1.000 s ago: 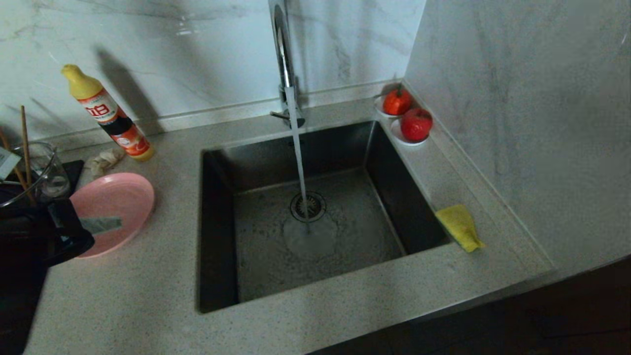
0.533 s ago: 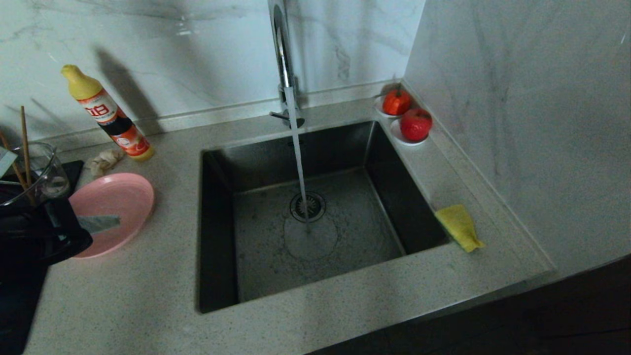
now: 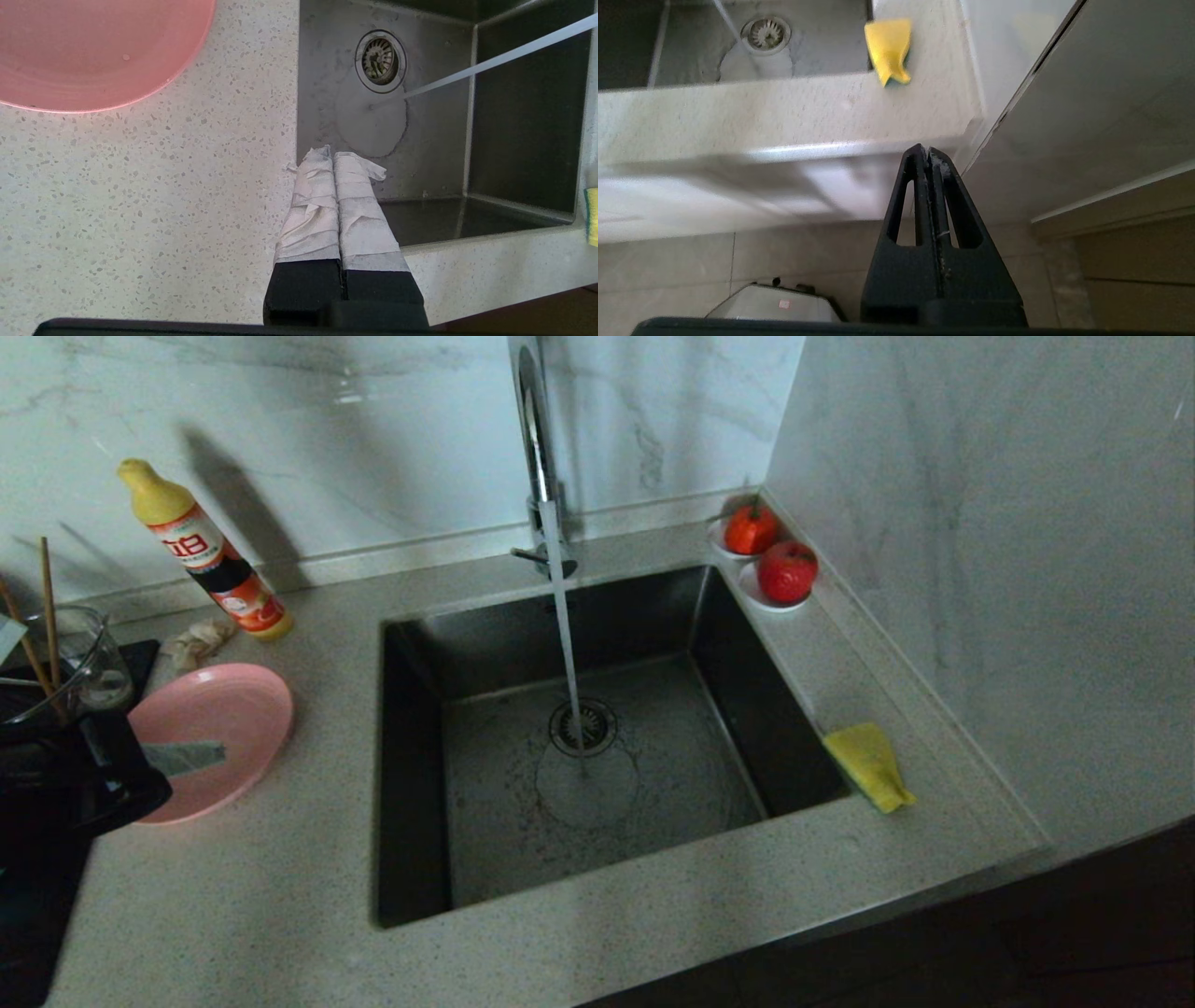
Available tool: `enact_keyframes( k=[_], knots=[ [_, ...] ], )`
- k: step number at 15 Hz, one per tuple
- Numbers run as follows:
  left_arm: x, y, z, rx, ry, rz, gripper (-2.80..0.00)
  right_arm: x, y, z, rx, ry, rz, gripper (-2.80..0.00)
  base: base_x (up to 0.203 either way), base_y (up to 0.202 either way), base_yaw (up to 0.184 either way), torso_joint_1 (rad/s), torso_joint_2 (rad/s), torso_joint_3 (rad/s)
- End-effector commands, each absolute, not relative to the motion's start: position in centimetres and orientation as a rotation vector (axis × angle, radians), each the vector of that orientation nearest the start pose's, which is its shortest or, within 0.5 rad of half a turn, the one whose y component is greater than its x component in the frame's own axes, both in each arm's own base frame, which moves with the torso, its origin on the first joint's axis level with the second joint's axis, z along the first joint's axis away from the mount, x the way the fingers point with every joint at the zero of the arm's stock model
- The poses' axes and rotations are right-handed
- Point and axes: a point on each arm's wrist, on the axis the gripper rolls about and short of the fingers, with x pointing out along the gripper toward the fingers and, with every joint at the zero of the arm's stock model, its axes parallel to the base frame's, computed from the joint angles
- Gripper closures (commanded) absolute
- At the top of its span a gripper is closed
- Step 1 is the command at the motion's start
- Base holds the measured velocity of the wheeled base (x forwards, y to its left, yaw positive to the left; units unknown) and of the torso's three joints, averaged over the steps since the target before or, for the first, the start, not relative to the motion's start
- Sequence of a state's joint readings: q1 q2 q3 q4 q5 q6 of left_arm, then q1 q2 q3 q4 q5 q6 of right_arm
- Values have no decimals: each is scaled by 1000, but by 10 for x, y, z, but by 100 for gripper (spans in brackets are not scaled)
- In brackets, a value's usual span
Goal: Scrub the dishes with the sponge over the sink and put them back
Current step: Turn off the faucet
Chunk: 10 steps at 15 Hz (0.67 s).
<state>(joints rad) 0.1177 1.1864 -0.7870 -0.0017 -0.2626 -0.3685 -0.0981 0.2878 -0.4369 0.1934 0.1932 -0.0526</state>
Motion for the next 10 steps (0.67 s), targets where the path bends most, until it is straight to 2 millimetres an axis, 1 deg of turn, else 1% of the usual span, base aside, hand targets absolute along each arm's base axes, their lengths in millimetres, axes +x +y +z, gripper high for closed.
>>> enact_keyframes(
  k=[1,4,6,7,8,10],
  knots=[
    [170,14,241,-437,408,-72,0,-20,6,166,-55,88,103,0,0,0,0,0,0,0],
    [166,14,246,-435,388,-75,0,-10,5,130,-98,197,79,0,0,0,0,0,0,0],
    [166,14,247,-435,384,-76,0,-3,2,99,-117,241,15,0,0,0,0,0,0,0],
    [166,14,247,-436,381,-76,0,0,1,87,-132,241,-16,0,0,0,0,0,0,0],
    [166,14,249,-437,362,-81,0,0,1,82,-139,241,-43,0,0,0,0,0,0,0],
    [164,13,252,-433,331,-88,0,1,0,85,-146,228,-58,0,0,0,0,0,0,0]
  ],
)
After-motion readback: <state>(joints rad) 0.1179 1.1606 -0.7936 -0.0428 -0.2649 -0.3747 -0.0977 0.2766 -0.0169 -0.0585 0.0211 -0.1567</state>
